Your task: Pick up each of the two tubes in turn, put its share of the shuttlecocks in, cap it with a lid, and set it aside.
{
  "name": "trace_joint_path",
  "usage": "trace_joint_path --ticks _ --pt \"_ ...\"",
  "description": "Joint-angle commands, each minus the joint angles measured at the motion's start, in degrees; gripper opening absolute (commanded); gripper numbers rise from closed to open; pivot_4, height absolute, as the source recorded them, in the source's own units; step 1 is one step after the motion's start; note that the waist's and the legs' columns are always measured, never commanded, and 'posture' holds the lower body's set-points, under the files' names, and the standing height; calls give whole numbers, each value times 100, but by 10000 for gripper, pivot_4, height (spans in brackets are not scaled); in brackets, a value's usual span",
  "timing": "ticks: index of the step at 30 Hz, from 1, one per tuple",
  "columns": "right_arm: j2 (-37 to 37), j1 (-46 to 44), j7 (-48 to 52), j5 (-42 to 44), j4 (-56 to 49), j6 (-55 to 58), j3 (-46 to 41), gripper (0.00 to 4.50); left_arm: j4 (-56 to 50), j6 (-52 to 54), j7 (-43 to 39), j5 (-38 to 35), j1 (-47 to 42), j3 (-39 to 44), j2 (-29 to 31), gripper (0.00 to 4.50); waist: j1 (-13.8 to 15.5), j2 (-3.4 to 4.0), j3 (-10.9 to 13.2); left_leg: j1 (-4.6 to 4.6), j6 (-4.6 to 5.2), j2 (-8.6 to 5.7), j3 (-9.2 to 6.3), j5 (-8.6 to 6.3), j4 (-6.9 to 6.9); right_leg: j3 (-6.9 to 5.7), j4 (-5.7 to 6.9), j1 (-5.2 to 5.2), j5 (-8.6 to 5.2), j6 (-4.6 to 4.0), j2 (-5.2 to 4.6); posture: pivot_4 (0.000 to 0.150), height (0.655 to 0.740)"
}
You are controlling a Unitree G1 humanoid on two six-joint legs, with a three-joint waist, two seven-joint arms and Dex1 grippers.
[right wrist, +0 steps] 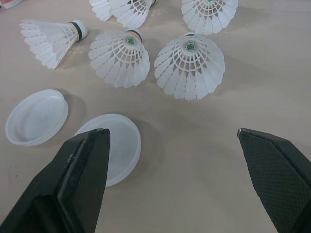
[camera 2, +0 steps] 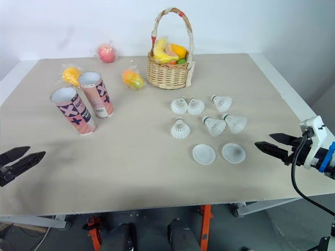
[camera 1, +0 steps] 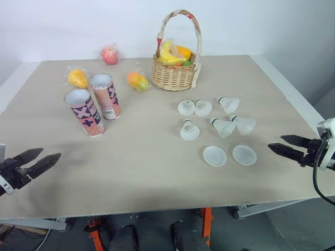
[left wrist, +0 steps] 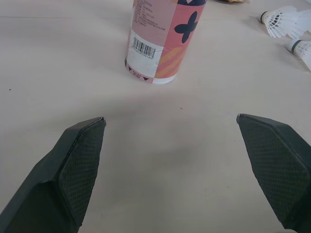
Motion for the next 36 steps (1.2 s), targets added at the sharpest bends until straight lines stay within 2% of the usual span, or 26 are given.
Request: trace_joint_path --ticks 1,9,16,19,23,26,33,36 --pt "-191 -70 18 71 -186 -11 -93 45000 34 0 2 -57 -108 100 49 44852 0 0 0 0 0 0 0 0 0 0 0 0 0 0 0 1500 7371" --pt "-110 -39 1 157 -653 184 -40 45000 46 -17 15 23 -128 84 49 44852 -1 0 0 0 0 1 0 0 0 1 0 -1 1 1 1 1500 7371" --pt "147 -124 -24 664 -1960 1121 375 45000 94 -41 202 -161 -342 169 -172 44852 0 0 0 0 0 4 -2 0 -1 -1 0 -1 2 2 3 1500 7371" --pt "270 -245 13 944 -2539 1416 564 45000 148 -328 301 -85 -478 256 -336 44852 1 -2 1 -1 0 4 -2 0 0 -1 0 -1 9 13 3 1500 7371" --pt "591 -478 -93 1316 -3464 1660 969 45000 379 -1748 251 818 -464 37 -559 44852 0 -7 -2 -3 -2 4 -2 -1 -1 -1 0 -2 12 19 3 1500 7371" --pt "837 -710 -233 1420 -3953 1737 1311 45000 511 -2330 209 1135 -453 -153 -720 44852 7 -10 -5 -3 -3 6 -3 -2 -7 -3 0 -4 10 16 4 1500 7371" --pt "1342 -1185 -465 1422 -4530 1672 1997 45000 1074 -2741 256 1166 -1212 -500 -857 44852 37 -34 -16 -25 -3 8 -10 -2 2 -16 -1 -14 12 22 2 1500 7371" --pt "1523 -1234 -593 1290 -4622 1582 2236 45000 1528 -2975 80 1405 -1673 -936 -861 44852 49 -38 -18 -29 -3 7 -9 -1 4 -16 -1 -13 12 24 1 1500 7371"
